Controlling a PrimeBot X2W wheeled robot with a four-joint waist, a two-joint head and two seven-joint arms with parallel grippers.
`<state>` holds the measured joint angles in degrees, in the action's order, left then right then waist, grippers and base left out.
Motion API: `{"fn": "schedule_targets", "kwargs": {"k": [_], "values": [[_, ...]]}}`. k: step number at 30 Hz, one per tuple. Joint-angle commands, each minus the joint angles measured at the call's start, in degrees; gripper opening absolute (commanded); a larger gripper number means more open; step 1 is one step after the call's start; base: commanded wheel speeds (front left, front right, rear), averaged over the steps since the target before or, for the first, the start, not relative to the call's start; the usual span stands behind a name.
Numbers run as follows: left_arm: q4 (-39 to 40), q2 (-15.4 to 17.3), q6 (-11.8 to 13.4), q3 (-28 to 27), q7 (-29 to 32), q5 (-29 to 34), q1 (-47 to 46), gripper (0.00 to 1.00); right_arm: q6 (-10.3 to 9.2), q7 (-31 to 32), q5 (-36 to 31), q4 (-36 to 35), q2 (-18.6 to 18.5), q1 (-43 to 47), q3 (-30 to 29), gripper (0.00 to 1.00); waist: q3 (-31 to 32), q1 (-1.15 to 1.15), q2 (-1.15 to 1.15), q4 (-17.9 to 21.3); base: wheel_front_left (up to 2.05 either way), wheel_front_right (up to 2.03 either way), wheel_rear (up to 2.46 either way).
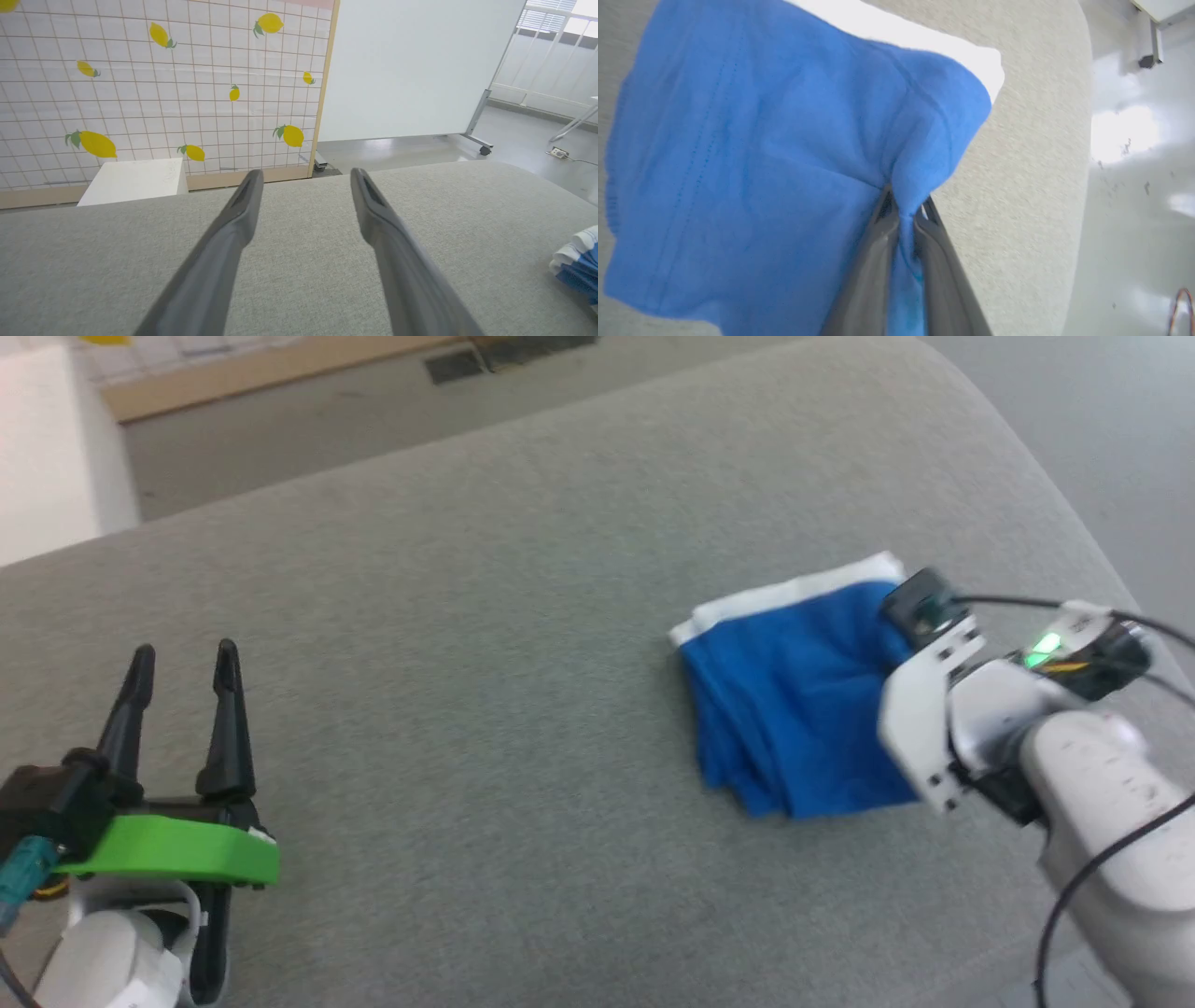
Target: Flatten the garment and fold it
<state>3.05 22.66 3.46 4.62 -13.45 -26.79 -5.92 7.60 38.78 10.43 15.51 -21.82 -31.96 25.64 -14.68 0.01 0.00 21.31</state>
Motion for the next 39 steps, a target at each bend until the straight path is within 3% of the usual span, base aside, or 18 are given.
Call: {"fn": "schedule_targets", "kwargs": {"k": [1,19,27,28,34,39], "values": [[0.9,1.1,0.4,-0.5,0.4,0.4,-0.9,1.00,-0.11,-1.1,-0.8,0.9,-0.9,-1.7,-1.2,0.00,-6.7,-0.01,0.00,5.6,0.00,0.00,0.00],[9.5,7.7,1.5,-4.6,4.7,0.6,-1.5,1.00,-0.11,-8.1,-12.5,6.7,-6.1,-4.8,-27.6,0.00,-19.9,-0.01,0.00,-2.7,0.00,0.00,0.00],[10.7,9.0,1.5,-5.2,5.4,0.5,-1.4,1.00,-0.11,-10.0,-16.6,6.9,-7.8,-5.7,-35.0,0.00,-21.6,-0.01,0.00,-4.3,0.00,0.00,0.00],[10.7,9.1,1.5,-5.2,5.4,0.5,-1.3,1.00,-0.11,-10.3,-17.0,7.0,-7.6,-5.8,-35.7,0.99,-21.4,-0.01,0.00,-4.4,0.00,0.00,0.00],[9.7,8.4,1.6,-4.3,4.9,0.4,-1.2,1.00,-0.11,-12.6,-17.7,8.2,-7.1,-6.2,-38.0,1.00,-19.2,-0.01,0.00,-4.7,0.00,0.00,0.00],[7.2,6.4,1.5,-3.0,3.2,-0.1,-1.6,1.00,-0.11,-17.5,-14.3,7.2,-6.6,-7.5,-39.8,1.00,-14.8,-0.01,0.00,-5.4,0.00,0.00,0.00]]}}
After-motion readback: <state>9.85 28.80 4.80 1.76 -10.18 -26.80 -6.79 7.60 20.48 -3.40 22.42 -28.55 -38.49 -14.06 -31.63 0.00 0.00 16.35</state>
